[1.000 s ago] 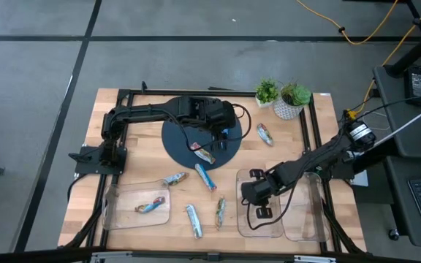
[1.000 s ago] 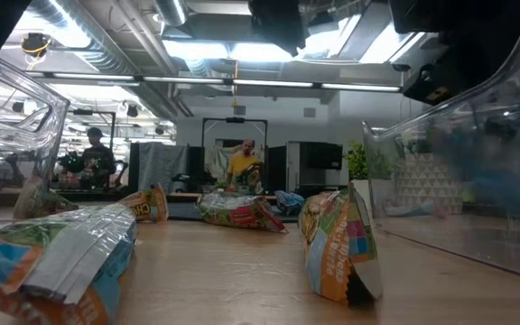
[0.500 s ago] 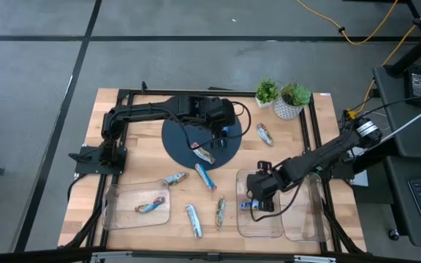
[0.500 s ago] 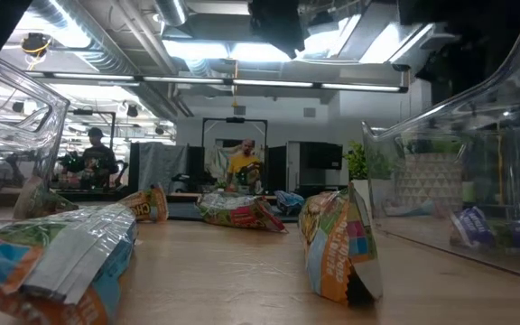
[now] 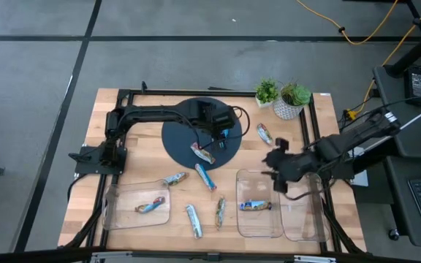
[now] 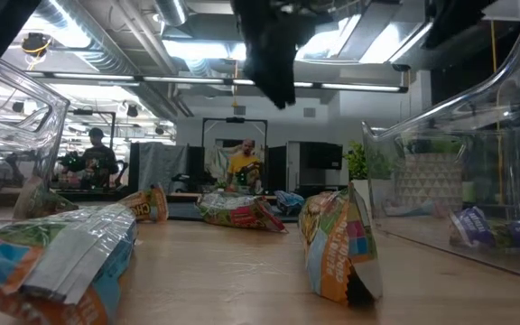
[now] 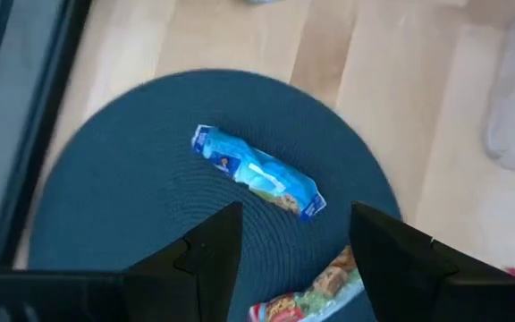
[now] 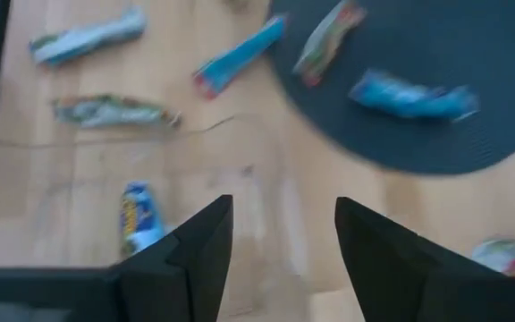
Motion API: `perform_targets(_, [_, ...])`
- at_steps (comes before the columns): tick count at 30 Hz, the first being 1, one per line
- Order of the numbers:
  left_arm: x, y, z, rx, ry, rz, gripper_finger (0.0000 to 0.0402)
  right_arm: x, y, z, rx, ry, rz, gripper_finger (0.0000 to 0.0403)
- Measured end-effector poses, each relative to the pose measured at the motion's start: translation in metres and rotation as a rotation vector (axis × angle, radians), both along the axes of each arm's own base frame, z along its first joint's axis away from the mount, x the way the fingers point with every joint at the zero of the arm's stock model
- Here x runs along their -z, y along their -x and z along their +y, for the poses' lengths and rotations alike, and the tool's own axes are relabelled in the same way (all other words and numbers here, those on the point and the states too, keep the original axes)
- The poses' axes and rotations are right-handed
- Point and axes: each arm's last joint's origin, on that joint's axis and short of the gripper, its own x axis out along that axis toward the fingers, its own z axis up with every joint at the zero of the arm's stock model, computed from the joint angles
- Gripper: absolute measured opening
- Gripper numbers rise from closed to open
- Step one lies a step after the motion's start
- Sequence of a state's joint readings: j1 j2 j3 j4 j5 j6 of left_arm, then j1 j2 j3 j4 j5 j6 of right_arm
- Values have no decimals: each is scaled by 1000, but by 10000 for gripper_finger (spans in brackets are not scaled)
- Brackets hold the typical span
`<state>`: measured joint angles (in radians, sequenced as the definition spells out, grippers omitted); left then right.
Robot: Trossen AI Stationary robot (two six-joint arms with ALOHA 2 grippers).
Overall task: Pick and place Granola Bars by type
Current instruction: Put the blue granola bar into the middle transparent bin
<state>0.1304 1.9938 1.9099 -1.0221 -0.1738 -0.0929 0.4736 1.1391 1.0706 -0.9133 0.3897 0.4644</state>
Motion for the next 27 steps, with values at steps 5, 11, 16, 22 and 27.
perform_targets(5, [36, -2, 6, -71, 30, -16, 194, -22, 22, -17, 7, 56, -119, 198])
perform_targets(11, [71, -3, 15, -106, 135, -81, 195, -38, 42, -34, -29, 90, -201, 198])
perform_targets(16, [89, -2, 25, -149, 206, -64, 210, -45, 54, -44, -92, 155, -233, 198])
perform_targets(22, [111, -8, 35, -197, 233, -34, 245, -51, 64, -54, -112, 181, -262, 198])
perform_targets(27, [133, -14, 38, -238, 286, -12, 271, -54, 69, -59, -121, 183, -278, 198])
